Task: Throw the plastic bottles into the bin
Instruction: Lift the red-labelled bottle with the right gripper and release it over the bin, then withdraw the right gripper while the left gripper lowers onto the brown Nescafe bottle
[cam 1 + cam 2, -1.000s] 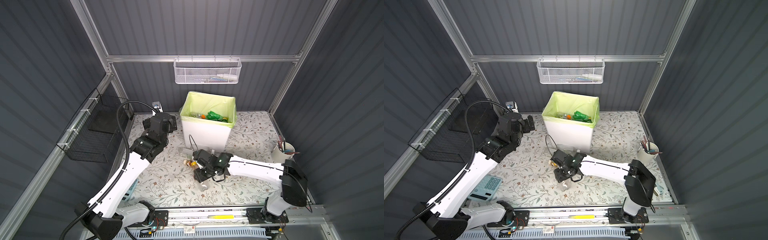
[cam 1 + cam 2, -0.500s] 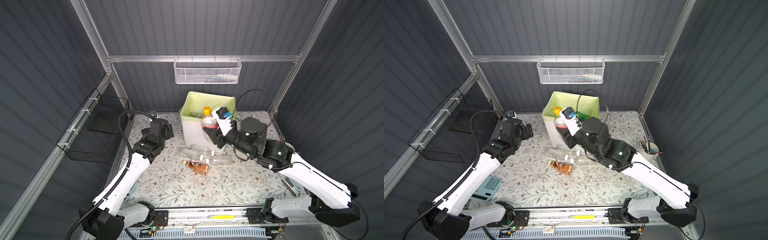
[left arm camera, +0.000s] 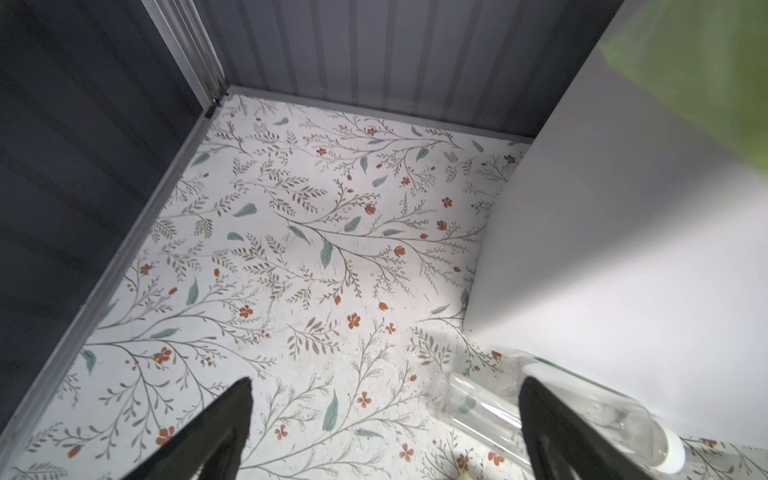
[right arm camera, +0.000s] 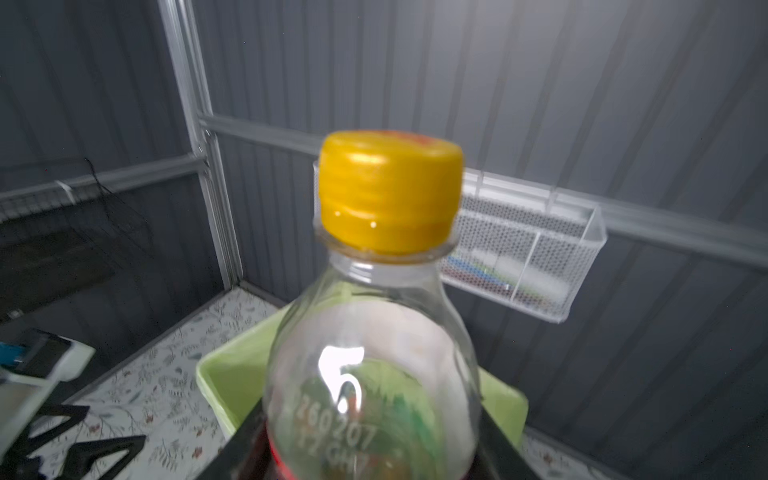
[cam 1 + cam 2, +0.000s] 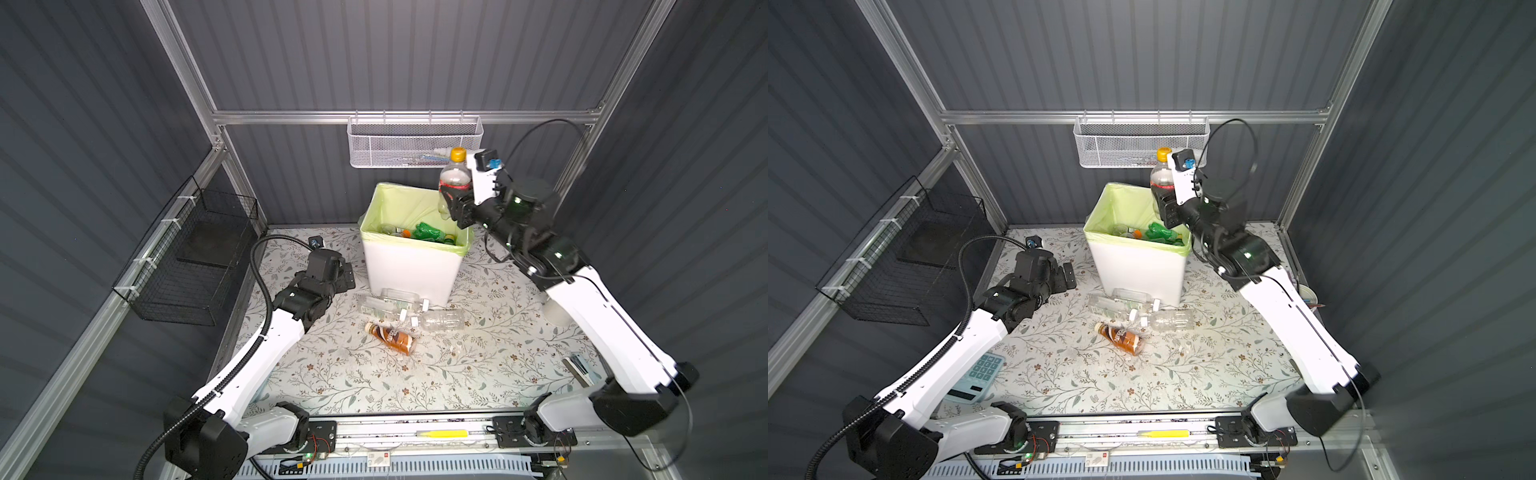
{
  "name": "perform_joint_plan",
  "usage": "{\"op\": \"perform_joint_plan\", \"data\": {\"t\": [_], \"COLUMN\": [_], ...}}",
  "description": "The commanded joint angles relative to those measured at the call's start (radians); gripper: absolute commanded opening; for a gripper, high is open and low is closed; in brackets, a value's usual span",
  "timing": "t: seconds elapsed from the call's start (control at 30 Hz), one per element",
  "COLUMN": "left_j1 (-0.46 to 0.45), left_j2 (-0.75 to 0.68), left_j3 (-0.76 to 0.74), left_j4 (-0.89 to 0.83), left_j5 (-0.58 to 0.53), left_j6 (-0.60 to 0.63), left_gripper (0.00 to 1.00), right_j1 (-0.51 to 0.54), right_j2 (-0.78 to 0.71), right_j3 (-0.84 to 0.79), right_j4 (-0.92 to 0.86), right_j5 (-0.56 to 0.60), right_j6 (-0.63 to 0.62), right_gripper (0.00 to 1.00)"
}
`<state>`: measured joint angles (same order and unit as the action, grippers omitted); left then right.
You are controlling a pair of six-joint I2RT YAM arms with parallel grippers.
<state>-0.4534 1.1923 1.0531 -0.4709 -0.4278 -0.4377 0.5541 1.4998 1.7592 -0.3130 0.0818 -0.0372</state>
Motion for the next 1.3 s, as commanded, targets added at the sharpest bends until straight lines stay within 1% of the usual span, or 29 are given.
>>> {"op": "perform_joint_plan", "data": {"t": [0.0,0.07,0.1,0.2,0.27,0.4,0.47,0.5,0.57,0.73,0.77,0.93,1.03,1.13,1.27], "left_j1": [-0.015,-0.041,-0.056,-0.118,-0.153,-0.191,-0.199,-0.201,-0.209,-0.228,-0.233,-0.258,-0.264,-0.265,-0.266], "left_j2": [-0.036,-0.048,-0.053,-0.073,-0.085,-0.070,-0.046,-0.035,-0.004,0.055,0.066,0.127,0.178,0.230,0.252], "left_j3": [-0.049,-0.068,-0.071,-0.083,-0.097,-0.113,-0.130,-0.140,-0.157,-0.182,-0.190,-0.212,-0.219,-0.210,-0.222], "left_j4": [-0.028,-0.069,-0.097,-0.169,-0.187,-0.210,-0.203,-0.190,-0.157,-0.103,-0.085,-0.007,0.057,0.069,0.078], "left_j5": [0.058,0.040,0.024,-0.024,-0.015,0.056,0.117,0.146,0.199,0.275,0.288,0.367,0.418,0.458,0.481], "left_j6": [-0.126,-0.185,-0.215,-0.311,-0.379,-0.486,-0.535,-0.554,-0.597,-0.689,-0.706,-0.777,-0.798,-0.803,-0.822], "left_gripper": [1.00,1.00,1.00,1.00,1.00,1.00,1.00,1.00,1.00,1.00,1.00,1.00,1.00,1.00,0.98], "right_j1": [-0.044,-0.051,-0.050,-0.048,-0.047,-0.050,-0.059,-0.070,-0.104,-0.208,-0.229,-0.328,-0.379,-0.414,-0.439], "right_j2": [0.105,0.091,0.075,0.023,-0.034,-0.143,-0.195,-0.215,-0.264,-0.374,-0.420,-0.494,-0.530,-0.558,-0.580], "right_j3": [0.075,0.139,0.162,0.227,0.189,0.021,-0.076,-0.118,-0.219,-0.471,-0.512,-0.666,-0.737,-0.789,-0.825], "right_j4": [-0.209,-0.190,-0.172,-0.152,-0.111,-0.038,-0.023,-0.019,-0.015,0.007,0.008,-0.020,-0.023,-0.026,-0.024], "right_j5": [-0.008,0.040,0.056,0.088,0.099,0.136,0.166,0.162,0.152,0.143,0.139,0.119,0.100,0.080,0.066], "right_j6": [0.103,0.087,0.076,0.064,0.061,0.041,0.037,0.043,0.079,0.180,0.202,0.289,0.329,0.342,0.340], "right_gripper": [0.72,0.93,0.98,0.99,0.99,0.99,0.99,0.99,0.99,0.99,0.99,0.99,0.99,0.99,0.99]}}
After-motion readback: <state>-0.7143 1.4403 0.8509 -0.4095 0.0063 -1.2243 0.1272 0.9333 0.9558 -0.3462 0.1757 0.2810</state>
